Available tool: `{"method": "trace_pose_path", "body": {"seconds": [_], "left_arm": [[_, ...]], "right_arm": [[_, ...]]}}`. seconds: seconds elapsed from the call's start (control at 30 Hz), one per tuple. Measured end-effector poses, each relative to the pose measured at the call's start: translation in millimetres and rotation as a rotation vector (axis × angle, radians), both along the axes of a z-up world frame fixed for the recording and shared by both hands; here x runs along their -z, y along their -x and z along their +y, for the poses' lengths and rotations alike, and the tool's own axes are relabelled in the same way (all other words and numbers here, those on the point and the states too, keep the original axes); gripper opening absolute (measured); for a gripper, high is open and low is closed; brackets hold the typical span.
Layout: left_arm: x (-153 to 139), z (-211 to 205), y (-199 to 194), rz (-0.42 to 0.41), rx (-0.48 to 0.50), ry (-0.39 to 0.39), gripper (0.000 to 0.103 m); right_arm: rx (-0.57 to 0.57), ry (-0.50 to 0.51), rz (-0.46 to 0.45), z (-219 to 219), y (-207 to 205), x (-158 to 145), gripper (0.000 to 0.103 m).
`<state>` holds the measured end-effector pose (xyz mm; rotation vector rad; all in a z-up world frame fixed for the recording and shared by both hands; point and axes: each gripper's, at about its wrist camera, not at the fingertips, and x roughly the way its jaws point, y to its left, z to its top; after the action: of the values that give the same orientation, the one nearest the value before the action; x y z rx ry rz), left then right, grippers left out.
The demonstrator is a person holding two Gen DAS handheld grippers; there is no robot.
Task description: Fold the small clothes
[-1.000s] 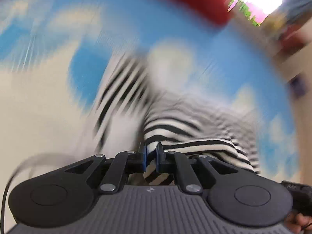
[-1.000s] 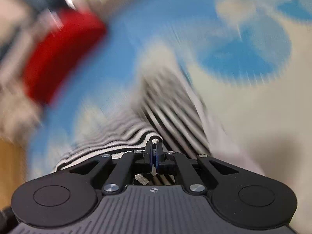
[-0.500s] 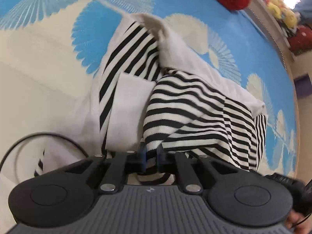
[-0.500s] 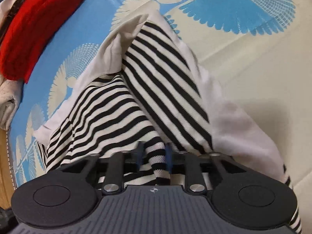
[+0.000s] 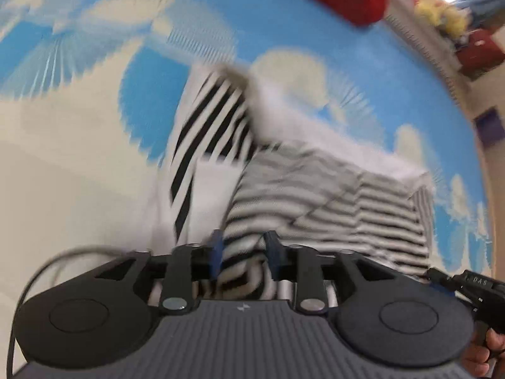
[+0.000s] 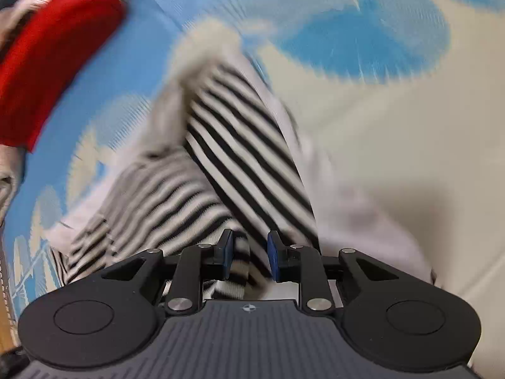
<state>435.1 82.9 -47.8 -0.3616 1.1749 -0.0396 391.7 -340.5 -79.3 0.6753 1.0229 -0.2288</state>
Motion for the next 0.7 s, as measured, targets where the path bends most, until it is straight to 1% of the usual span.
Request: {"method": "trace_pose_path", "body": {"seconds": [0.03,0.07,0.1,0.17,0.2,0.23,0.27,0.3,0.33,0.37,0.4,0.47,0.53,0.6,0.67,0.7], "left_arm": [[-6.2,-0.1,0.8,-0.037,-0.002,-0.003,0.036],[-9.7,0.2,2.0,-0.052,-0.002,0.001,0.035],[-10.9,-1.4,1.7,-0.058,0.004,0.015,0.035],[-10.0,-5.0,0.8,-0.052,0.017,0.052,0.035],[-7.2,-8.7,1.3,-0.044,0.026,0.066,0.035],[-6.1,-8.9,2.1,-0.034,0.033,0.076,0.034],[-2.2,-9.8,3.4,-0.021,0.039,0.079,0.034],[6.2,-10.5,2.9,0.007,0.047,0.059,0.034],[15.7,-13.7,1.9,0.041,0.053,0.022,0.032],[25.6,-15.7,1.6,0.082,0.055,-0.021,0.030],[31.6,-16.2,1.2,0.099,0.057,-0.036,0.028],[29.2,-18.1,1.5,0.089,0.062,-0.045,0.028],[18.2,-18.6,2.4,0.052,0.073,-0.037,0.028],[7.2,-19.4,2.9,0.009,0.086,-0.008,0.028],[6.3,-20.2,1.8,0.012,0.085,-0.002,0.028],[9.7,-20.3,1.3,0.036,0.085,-0.014,0.028]], "right_arm": [[-0.013,0.033,-0.051,3.5,1.2,-8.6,0.025],[-0.026,0.047,-0.089,4.7,3.3,-13.2,0.026],[-0.042,0.034,-0.113,5.4,4.5,-15.1,0.026],[-0.061,-0.037,-0.105,3.2,2.5,-7.5,0.026],[-0.075,-0.090,-0.071,3.7,0.5,1.6,0.026],[-0.089,-0.127,-0.018,3.7,-4.2,12.4,0.026],[-0.098,-0.129,0.042,6.4,-5.4,20.2,0.026],[-0.097,-0.102,0.109,7.2,-5.8,30.8,0.025],[-0.088,-0.077,0.145,6.4,-4.6,37.5,0.025],[-0.074,-0.051,0.167,5.1,-4.0,42.7,0.026],[-0.061,-0.019,0.179,4.1,-3.8,43.6,0.026],[-0.058,0.013,0.159,2.9,-3.6,35.3,0.027],[-0.051,0.004,0.084,0.8,-0.9,22.8,0.027],[-0.065,-0.017,0.017,1.6,-0.1,15.8,0.027],[-0.097,-0.033,-0.001,4.1,-1.9,15.5,0.029],[-0.115,-0.052,0.020,4.3,-1.9,19.5,0.032]]}}
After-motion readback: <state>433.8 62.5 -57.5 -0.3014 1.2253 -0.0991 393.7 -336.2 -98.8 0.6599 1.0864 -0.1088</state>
